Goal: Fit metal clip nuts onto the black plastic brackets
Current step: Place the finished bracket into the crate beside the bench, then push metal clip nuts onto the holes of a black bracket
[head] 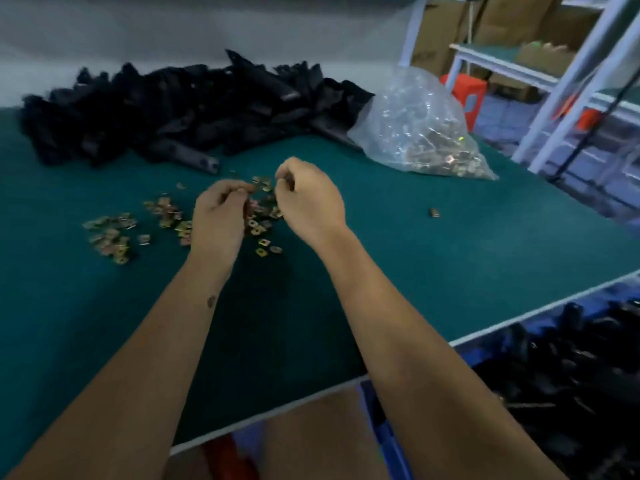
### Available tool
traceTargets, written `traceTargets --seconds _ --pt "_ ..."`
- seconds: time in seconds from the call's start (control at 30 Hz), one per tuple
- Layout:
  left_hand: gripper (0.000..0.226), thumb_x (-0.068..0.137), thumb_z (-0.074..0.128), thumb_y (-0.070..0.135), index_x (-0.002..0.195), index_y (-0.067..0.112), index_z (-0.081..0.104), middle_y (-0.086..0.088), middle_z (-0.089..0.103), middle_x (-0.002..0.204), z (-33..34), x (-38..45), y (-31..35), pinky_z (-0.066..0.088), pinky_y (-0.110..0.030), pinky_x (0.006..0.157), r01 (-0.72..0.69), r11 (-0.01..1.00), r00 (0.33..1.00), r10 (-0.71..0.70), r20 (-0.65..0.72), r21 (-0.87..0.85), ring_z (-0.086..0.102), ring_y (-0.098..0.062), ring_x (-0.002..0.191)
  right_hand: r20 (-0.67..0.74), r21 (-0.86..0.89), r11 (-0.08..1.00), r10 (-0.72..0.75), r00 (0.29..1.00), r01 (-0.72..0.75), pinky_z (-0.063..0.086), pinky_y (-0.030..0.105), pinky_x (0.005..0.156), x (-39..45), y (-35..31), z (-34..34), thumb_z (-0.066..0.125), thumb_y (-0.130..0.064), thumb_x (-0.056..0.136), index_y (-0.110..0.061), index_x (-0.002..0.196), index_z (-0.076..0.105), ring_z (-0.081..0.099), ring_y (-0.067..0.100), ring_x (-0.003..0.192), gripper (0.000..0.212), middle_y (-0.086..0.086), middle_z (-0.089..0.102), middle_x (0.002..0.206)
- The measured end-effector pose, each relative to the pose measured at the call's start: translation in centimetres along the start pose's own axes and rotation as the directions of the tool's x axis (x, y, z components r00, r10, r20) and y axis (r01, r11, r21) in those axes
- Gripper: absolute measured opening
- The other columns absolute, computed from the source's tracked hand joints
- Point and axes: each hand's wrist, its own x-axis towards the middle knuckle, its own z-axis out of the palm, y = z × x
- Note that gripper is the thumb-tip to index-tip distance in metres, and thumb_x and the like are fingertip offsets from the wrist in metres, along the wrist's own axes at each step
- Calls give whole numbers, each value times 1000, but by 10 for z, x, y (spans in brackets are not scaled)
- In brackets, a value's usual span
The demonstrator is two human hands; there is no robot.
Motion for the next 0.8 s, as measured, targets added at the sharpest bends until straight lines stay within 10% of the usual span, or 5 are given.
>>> traceTargets --seconds 0.27,0.47,0.6,0.8 --pt "24 98 43 10 92 25 60 6 58 84 -62 30 -26 40 -14 54 41 988 971 -4 -240 151 50 4 62 169 -122 986 -93 981 115 44 35 78 43 -28 80 53 -19 94 -16 96 65 51 24 97 13 1 54 95" --pt "22 97 41 31 99 32 63 3 67 90 -50 52 -29 43 -35 67 222 884 926 -60 -373 411 61 -24 80 297 -170 980 -53 953 107 32 39 102 88 -33 107 49 -29 97 -29 122 64 35 31 127 30 8 44 139" --pt "25 99 39 32 96 26 63 3 62 74 -45 57 -30 45 -34 63 233 807 917 4 -399 543 57 -21 68 423 -185 980 9 906 76 36 40 97 109 -32 115 43 -32 100 -29 111 67 44 32 119 27 6 58 120" --pt "20 95 49 14 104 16 68 -1 61 101 -43 63 -34 32 -28 74 -91 760 944 272 -188 643 50 -26 103 114 226 973 -66 991 39 48 19 84 101 -33 113 61 -9 93 -14 99 76 63 11 96 18 -1 70 104"
